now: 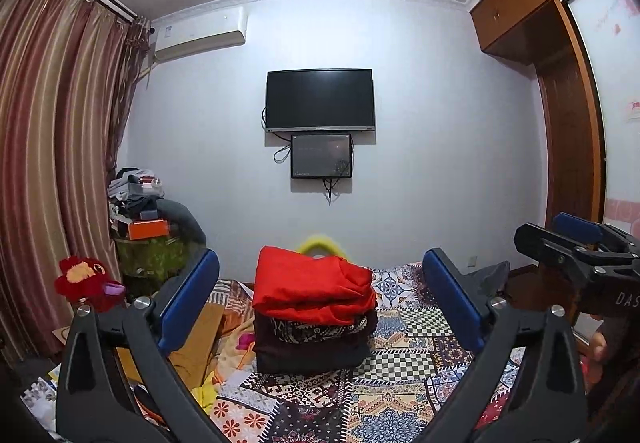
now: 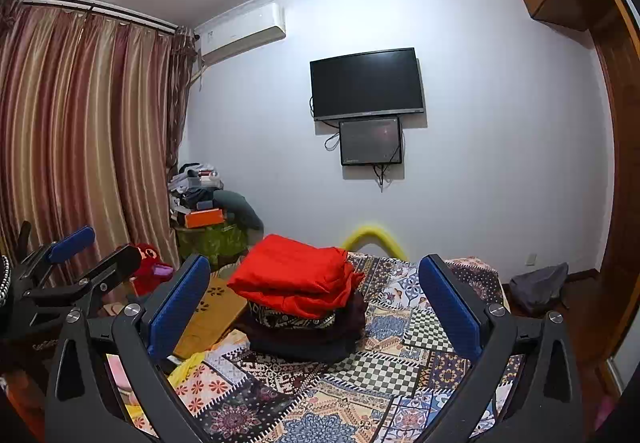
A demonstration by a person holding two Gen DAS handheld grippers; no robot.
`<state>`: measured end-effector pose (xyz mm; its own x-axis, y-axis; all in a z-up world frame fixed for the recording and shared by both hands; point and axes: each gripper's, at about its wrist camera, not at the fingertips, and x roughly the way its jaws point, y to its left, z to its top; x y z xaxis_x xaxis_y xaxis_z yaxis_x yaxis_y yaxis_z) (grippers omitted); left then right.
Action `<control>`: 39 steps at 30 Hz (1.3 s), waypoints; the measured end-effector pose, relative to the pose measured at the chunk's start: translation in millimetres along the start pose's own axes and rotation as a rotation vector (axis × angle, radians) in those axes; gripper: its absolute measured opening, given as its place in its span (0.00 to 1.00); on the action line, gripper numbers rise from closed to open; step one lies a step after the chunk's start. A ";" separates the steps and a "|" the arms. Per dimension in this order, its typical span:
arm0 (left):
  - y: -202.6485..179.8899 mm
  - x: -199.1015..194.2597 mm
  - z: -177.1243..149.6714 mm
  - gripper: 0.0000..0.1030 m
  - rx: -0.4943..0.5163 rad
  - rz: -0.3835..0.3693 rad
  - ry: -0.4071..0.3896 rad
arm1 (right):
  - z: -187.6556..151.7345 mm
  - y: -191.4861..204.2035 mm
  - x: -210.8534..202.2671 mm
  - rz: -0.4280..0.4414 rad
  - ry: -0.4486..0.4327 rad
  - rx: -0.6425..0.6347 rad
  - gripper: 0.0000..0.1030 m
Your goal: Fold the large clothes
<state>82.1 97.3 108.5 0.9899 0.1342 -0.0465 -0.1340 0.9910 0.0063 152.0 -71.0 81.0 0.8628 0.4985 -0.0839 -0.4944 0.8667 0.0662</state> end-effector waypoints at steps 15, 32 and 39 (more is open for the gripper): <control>1.6 6.8 -4.1 1.00 -0.010 0.006 0.017 | -1.4 0.6 3.6 -0.012 0.034 -0.001 1.00; 3.9 12.6 -5.7 1.00 -0.020 -0.010 0.038 | -1.7 -2.9 5.2 -0.018 0.050 -0.001 1.00; 5.0 13.8 -5.9 1.00 -0.029 -0.018 0.038 | -1.8 -3.6 4.9 -0.020 0.049 -0.002 1.00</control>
<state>94.9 104.2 102.1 0.9896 0.1161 -0.0844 -0.1184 0.9927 -0.0236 157.7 -71.6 78.5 0.8664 0.4810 -0.1342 -0.4770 0.8767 0.0623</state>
